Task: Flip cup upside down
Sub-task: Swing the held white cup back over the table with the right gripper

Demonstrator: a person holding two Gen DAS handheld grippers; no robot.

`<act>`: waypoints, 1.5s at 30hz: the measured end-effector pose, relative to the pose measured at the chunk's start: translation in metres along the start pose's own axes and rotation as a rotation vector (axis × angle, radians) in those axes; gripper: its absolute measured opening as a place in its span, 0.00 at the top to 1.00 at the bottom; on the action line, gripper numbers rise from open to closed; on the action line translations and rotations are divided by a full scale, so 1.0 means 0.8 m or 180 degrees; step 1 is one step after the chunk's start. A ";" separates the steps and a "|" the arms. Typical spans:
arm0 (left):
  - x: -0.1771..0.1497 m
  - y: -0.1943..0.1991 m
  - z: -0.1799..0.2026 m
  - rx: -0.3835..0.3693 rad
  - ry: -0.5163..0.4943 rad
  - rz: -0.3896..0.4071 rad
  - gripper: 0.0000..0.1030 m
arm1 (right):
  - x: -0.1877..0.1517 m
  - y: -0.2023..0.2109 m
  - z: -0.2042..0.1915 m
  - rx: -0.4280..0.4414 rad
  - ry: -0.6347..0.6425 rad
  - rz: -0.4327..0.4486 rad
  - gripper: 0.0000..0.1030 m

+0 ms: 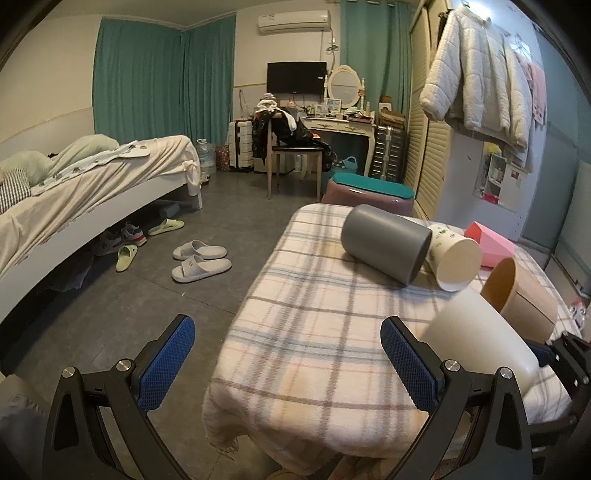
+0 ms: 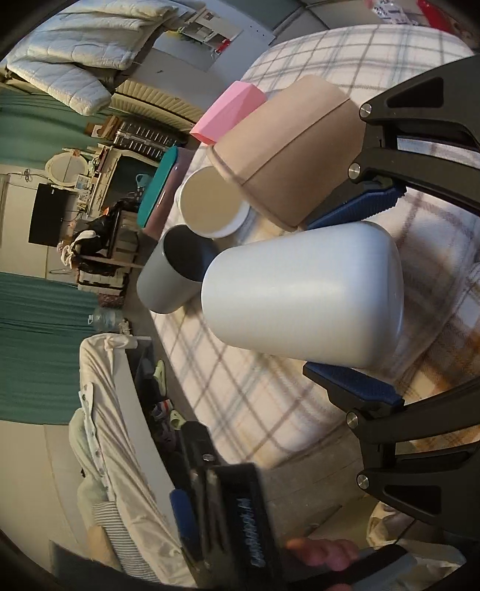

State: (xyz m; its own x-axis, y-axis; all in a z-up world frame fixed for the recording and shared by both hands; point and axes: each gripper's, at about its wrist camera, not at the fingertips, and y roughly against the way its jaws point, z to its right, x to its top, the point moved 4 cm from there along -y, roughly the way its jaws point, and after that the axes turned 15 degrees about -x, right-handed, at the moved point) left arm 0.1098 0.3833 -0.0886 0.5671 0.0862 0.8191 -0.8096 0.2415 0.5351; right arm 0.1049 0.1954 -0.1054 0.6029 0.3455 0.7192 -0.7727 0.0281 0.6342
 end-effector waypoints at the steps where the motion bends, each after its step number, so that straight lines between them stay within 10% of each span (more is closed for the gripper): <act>1: 0.000 0.000 0.003 0.0007 -0.0007 -0.0009 0.00 | 0.001 -0.001 0.000 0.0010 -0.0013 0.0003 0.31; 12: 0.008 0.016 0.035 0.0127 -0.0118 0.0029 0.00 | 0.004 0.038 0.041 0.0167 -0.0344 0.0268 0.14; 22: -0.008 0.022 0.127 -0.0316 -0.0090 0.0001 0.00 | -0.027 0.091 0.166 -0.0377 -0.0891 0.0579 0.09; 36: -0.063 -0.046 0.192 -0.0183 -0.0258 -0.0370 0.01 | -0.094 0.073 0.229 -0.0316 -0.1273 0.0290 0.09; 45: -0.066 -0.061 0.180 -0.0183 -0.0301 -0.0415 0.24 | -0.086 0.055 0.216 -0.0305 -0.1159 0.0199 0.09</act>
State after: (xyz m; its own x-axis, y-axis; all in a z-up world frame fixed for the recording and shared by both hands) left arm 0.0973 0.2280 -0.1282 0.6478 -0.0401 0.7608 -0.7185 0.2999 0.6276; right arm 0.0637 0.0112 -0.0775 0.5718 -0.0062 0.8204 -0.8149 0.1111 0.5689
